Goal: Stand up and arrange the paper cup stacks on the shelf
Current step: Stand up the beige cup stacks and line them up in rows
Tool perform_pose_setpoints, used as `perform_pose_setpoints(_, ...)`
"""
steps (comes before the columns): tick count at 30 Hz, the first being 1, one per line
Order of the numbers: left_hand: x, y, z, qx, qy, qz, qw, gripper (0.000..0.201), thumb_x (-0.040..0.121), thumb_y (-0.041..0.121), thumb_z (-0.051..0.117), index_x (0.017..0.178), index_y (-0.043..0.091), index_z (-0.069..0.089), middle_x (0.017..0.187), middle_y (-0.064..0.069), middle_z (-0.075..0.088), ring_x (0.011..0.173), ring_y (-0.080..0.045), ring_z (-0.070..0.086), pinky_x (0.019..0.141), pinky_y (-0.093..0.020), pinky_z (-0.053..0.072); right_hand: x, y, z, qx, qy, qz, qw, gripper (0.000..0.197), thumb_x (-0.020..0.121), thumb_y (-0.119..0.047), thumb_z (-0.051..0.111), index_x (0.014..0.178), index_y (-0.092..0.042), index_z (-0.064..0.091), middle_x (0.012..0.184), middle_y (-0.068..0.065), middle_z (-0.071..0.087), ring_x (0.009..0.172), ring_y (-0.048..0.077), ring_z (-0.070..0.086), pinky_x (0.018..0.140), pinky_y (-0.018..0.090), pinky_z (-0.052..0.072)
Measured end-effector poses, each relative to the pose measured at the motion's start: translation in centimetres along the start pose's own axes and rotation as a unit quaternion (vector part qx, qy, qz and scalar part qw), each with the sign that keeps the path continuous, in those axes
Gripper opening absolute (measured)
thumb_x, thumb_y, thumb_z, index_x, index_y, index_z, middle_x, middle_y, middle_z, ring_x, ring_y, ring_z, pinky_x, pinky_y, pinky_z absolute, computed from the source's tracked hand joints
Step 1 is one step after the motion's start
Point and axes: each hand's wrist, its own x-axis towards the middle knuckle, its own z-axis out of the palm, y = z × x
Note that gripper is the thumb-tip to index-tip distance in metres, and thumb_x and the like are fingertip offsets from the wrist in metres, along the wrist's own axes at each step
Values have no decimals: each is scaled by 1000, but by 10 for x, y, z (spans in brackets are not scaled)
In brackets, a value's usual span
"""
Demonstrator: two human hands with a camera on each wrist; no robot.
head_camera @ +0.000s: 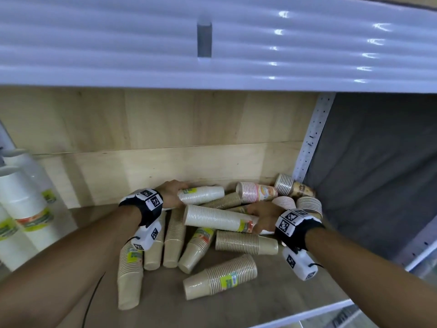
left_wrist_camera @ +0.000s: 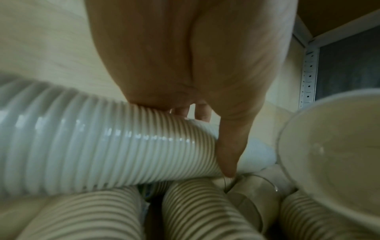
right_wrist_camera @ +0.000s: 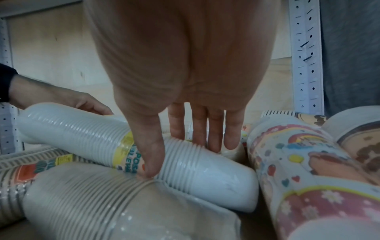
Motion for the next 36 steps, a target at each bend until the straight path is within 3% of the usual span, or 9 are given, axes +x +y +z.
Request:
perform_pose_setpoints(5, 2, -1, 0, 17, 4, -8, 1000, 54, 83, 25, 71, 134, 21, 54, 127, -3, 60, 112, -21, 58, 98, -36, 48, 7, 2, 0, -2, -20, -3, 1000, 51, 72, -23, 77, 119, -14, 63, 117, 3, 62, 108, 23, 59, 90, 35, 50)
perform_pose_setpoints(19, 5, -4, 1, 16, 6, -17, 1000, 66, 78, 28, 78, 138, 20, 51, 131, -4, 56, 115, -22, 56, 100, -37, 46, 4, 10, 4, 34, 3, -23, 999, 42, 69, -25, 77, 110, -21, 65, 105, -3, 65, 99, 16, 60, 86, 33, 51)
perform_pose_setpoints(25, -1, -1, -7, -12, 20, -16, 1000, 79, 73, 33, 81, 143, 20, 44, 134, -1, 51, 117, -20, 51, 100, -35, 43, 0, 10, -7, 48, 14, -10, 999, 63, 65, -39, 74, 125, -35, 57, 117, -11, 58, 108, 14, 57, 90, 29, 48)
perform_pose_setpoints(28, -7, 4, -17, -21, 34, -16, 999, 76, 73, 34, 81, 139, 19, 47, 131, -2, 53, 114, -19, 52, 97, -33, 45, -5, 3, -23, 63, 29, -11, 997, 55, 69, -38, 75, 121, -33, 59, 113, -11, 56, 104, 13, 56, 84, 28, 46)
perform_pose_setpoints(32, -20, 10, -34, -38, 71, -22, 997, 67, 73, 32, 81, 132, 17, 50, 124, -2, 53, 107, -18, 52, 86, -28, 43, -16, -17, -51, 66, 56, -19, 996, 50, 69, -39, 78, 117, -31, 65, 109, -9, 56, 104, 14, 56, 93, 32, 47)
perform_pose_setpoints(36, -36, 6, -49, -93, 117, -31, 988, 67, 70, 27, 83, 128, 18, 51, 121, -2, 56, 103, -19, 53, 81, -28, 42, -27, -43, -86, 101, 80, -65, 990, 41, 70, -37, 83, 109, -27, 70, 96, -8, 61, 93, 13, 60, 75, 25, 49)
